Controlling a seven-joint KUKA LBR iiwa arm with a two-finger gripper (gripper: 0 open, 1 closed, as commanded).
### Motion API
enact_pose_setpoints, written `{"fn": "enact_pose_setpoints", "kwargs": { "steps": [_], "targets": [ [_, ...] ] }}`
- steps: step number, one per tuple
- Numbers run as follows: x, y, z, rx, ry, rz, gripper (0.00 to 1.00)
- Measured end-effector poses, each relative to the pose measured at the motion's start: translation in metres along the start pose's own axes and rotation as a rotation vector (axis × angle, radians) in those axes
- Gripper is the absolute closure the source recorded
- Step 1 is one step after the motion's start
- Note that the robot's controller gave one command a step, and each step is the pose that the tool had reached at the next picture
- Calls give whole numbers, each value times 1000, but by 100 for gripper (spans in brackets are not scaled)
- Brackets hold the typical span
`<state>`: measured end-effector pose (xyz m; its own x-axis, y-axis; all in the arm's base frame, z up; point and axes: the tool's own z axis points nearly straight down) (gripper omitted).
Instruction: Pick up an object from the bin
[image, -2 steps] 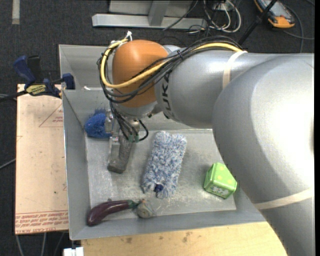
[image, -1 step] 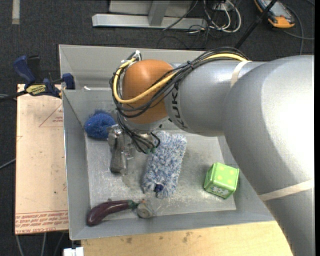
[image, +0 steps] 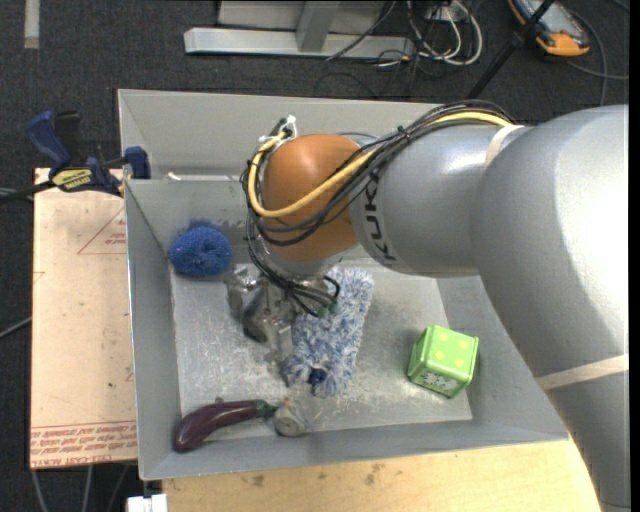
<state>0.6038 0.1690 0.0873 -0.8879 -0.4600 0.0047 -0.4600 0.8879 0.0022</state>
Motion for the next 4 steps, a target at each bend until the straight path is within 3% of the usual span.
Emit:
{"fn": "enact_pose_setpoints", "kwargs": {
  "steps": [1, 2, 3, 4],
  "targets": [
    [-11, -8, -12, 3, -10, -129, 0],
    [-7, -28, 17, 2, -7, -237, 0],
    [-7, -33, 17, 2, -8, -307, 100],
    [-7, -33, 17, 1, -8, -306, 100]
  ]
}}
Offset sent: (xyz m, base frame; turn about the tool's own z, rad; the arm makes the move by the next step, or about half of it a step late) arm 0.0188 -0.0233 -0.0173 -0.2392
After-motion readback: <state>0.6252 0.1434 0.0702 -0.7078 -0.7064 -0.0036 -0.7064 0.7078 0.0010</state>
